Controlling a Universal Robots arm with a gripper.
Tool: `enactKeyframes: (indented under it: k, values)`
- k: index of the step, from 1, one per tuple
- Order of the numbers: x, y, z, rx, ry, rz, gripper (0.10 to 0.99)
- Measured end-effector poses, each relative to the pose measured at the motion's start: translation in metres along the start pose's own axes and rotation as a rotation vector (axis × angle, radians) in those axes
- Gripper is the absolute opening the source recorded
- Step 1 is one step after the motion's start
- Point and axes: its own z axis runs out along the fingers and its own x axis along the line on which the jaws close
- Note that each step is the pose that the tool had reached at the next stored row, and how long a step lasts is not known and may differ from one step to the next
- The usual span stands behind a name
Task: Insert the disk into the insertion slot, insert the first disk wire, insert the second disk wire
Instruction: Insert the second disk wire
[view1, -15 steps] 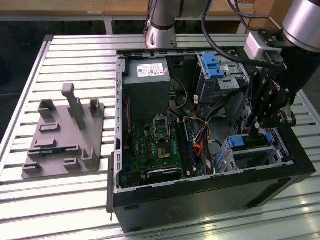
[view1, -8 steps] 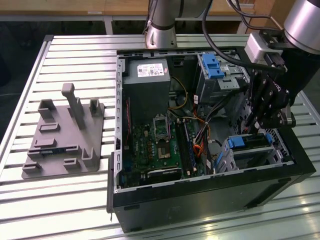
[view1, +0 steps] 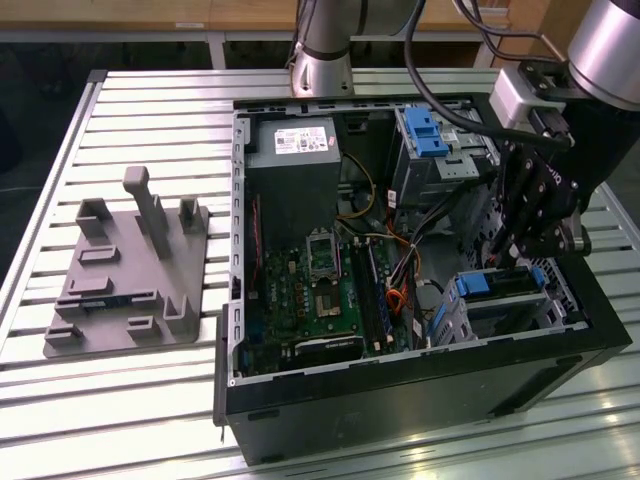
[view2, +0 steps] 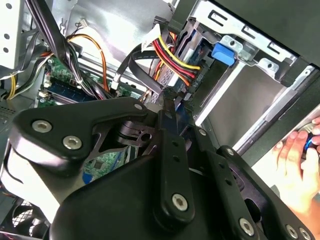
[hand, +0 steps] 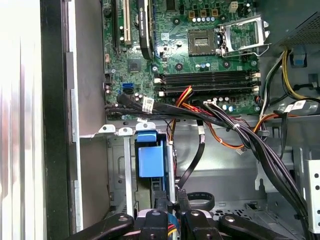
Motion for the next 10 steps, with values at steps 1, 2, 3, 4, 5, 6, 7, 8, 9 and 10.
enactKeyframes:
  k: [1,2,3,4,5,6,7,8,9,10]
  values:
    - [0.0000,-0.0001,0.0003,0.000,-0.0002,0.000,0.196]
    - [0.0000,-0.0001,0.0005,0.000,0.0000,0.000,0.196]
    - [0.0000,-0.0001,0.0007,0.000,0.0000,0.000,0.196]
    - [0.0000,-0.0002,0.0009,0.000,0.0000,0.000,0.196]
    - [0.0000,-0.0002,0.0010,0.000,0.0000,0.000,0.196]
    - [0.0000,-0.0002,0.0010,0.000,0.0000,0.000,0.196]
    - [0.0000,-0.0002,0.0010,0.000,0.0000,0.000,0.196]
    - [0.0000,-0.0002,0.0011,0.000,-0.0001,0.000,0.196]
    - [0.0000,-0.0003,0.0011,0.000,-0.0001,0.000,0.196]
    - [0.0000,-0.0003,0.0011,0.000,0.0000,0.000,0.196]
